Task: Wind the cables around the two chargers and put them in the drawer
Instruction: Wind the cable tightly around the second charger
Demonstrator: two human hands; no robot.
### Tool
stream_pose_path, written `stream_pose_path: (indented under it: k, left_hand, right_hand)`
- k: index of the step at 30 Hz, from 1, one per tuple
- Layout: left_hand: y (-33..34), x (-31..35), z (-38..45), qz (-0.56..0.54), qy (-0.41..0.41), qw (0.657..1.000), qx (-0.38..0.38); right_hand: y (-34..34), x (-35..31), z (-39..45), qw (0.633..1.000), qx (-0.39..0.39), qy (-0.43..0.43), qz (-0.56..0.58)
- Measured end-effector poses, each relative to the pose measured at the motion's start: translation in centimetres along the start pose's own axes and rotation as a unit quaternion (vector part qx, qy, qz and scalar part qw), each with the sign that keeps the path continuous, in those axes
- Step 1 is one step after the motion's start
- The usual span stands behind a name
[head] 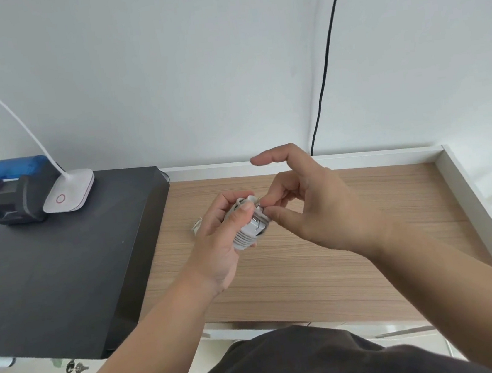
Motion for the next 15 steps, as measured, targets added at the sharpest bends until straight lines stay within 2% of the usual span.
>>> stream_pose_path:
  k: [4,6,8,10,12,15]
  left_hand:
    - [0.2,-0.3,0.1,-0.008,-0.006,1.000,-0.004]
    - [0.2,-0.2,0.2,-0.006,-0.009,1.000,-0.015]
    - [0.3,-0.2,0.3,-0.013,-0.006,0.999,-0.029]
    - [0.4,-0.2,0.4,-0.021,-0.004,0.999,-0.028]
    - [0.5,-0.4,0.5,-0.031,-0.004,0.999,-0.025]
    - [0.4,-0.7,0.4,-0.037,-0.005,0.999,-0.018]
  right_hand:
    - [-0.1,0.5,-0.4,0.999,0.012,-0.043,-0.025]
    - [-0.4,1.3,-0.3,0.997,0.009,0.006,0.070]
    - [-0.7,2.2,-0.2,0.973,0.014,0.078,0.214]
    - [-0.8,2.9,-0.3,0.946,0.003,0.108,0.306]
    - [-0.7,3.1,-0.3,0.940,-0.006,0.103,0.324]
    - [-0.7,3.0,-0.4,0.955,0.005,0.079,0.286]
Point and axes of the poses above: each hand's wrist, its own z-axis towards the middle knuckle, its own y-axis out of the palm, x = y × z, the point moved 2 cm from there along z, towards the middle knuckle, and after that the axes turned 3 degrees about z, right-handed, at the moved point
